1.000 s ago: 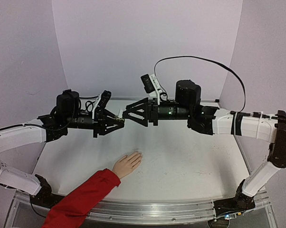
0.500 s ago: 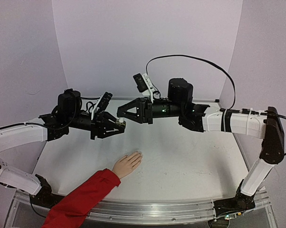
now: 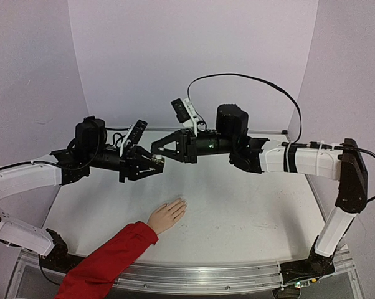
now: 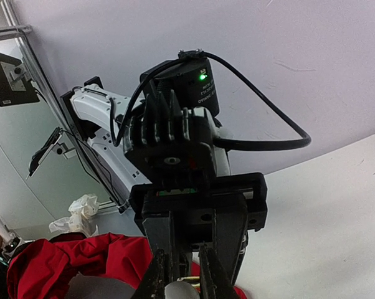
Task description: Paint the nails
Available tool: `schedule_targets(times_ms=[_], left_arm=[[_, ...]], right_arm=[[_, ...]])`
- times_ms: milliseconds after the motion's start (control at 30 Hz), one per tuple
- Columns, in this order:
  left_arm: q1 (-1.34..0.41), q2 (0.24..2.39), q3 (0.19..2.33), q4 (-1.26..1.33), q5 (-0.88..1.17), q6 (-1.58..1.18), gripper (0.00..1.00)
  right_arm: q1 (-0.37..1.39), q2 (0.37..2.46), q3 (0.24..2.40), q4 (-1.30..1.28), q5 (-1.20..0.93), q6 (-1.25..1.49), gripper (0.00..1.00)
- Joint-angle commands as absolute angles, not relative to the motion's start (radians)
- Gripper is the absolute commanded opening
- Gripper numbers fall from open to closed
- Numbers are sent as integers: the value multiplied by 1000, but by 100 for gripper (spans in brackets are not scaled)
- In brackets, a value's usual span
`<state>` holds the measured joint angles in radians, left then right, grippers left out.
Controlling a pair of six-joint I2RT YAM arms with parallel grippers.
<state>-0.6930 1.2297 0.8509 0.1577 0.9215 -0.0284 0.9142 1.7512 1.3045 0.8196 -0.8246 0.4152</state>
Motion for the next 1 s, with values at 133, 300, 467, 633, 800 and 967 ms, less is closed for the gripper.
schedule_targets(times_ms=[133, 300, 467, 633, 800, 967], left_arm=[[-694, 1102, 832, 216, 428, 85, 0], [-693, 1059, 803, 213, 112, 112, 0], [-693, 1050, 794, 210, 32, 129, 0], [-694, 1058, 799, 206, 60, 124, 0], [-694, 1062, 809, 198, 148, 120, 0], [-695, 1080, 827, 187, 285, 114, 0]], right_arm=[[939, 1776, 1332, 892, -720, 439, 0], [1036, 1819, 1388, 749, -336, 420, 0], [1213, 1943, 1623, 455, 247, 456, 0], [1229, 1980, 1670, 469, 164, 526, 0], [1184, 1915, 1643, 508, -20, 430, 21], [1093, 1774, 1513, 546, -211, 352, 62]])
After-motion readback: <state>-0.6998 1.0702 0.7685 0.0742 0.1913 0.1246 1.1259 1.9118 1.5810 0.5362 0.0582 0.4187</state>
